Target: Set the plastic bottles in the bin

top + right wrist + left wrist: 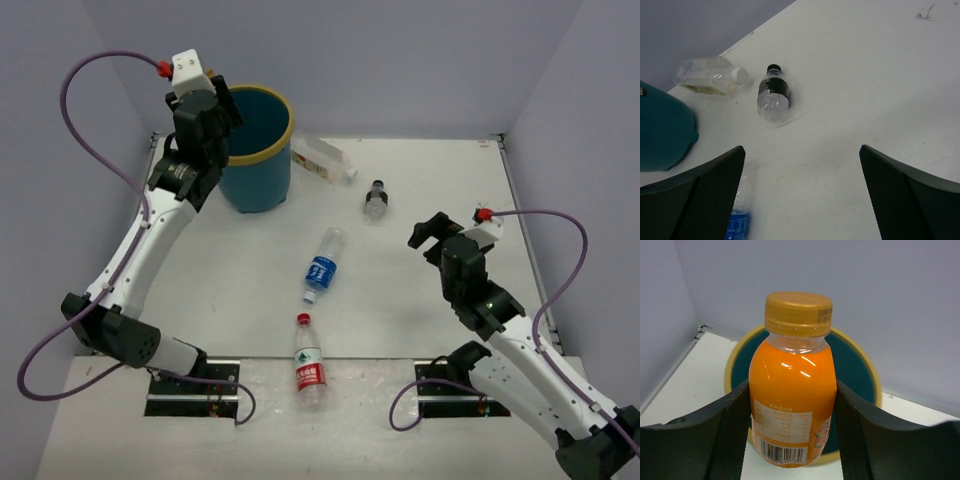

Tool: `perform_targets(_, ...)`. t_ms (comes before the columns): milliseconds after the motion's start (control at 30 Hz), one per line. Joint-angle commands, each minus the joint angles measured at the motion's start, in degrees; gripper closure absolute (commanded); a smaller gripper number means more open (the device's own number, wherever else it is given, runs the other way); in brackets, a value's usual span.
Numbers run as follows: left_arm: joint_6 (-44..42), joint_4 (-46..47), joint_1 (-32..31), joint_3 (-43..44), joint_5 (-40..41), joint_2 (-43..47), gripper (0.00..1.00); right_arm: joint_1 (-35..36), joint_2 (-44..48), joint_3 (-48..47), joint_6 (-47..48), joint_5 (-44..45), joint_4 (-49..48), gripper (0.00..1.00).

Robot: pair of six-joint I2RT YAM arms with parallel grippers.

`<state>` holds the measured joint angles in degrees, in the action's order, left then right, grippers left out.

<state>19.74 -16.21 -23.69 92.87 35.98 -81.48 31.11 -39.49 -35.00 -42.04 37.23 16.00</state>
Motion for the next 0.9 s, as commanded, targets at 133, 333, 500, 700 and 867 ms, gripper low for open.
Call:
perform_targets(133, -3.1, 4.4, 9.1, 14.8, -12.9, -15.2, 0.56, 0.0, -4.5, -2.4, -0.1, -4.3, -1.1, 0.01)
perform_targets(333, -0.6, 2.0, 12.4, 17.5, -19.5, -19.4, 0.08, 0.2, -6.4, -2.5, 1.6, -11.6, -2.7, 0.01)
perform_targets(500, -1.9, 2.8, 12.4, 11.3, -24.0, -14.6, 0.00, 1.4, -9.8, -4.0, 3.3, -18.3, -5.3, 0.01)
perform_targets(700, 0.1, 1.3, 12.4, 4.0, -27.4, -5.1, 0.00, 4.1, -16.6, -6.7, 3.0, -22.2, -7.7, 0.01)
perform_targets(867, 5.4, -0.9, 12.3, -7.5, -33.0, 7.1, 0.00, 5.3, -24.0, -10.7, 3.4, -24.4, -6.6, 0.01)
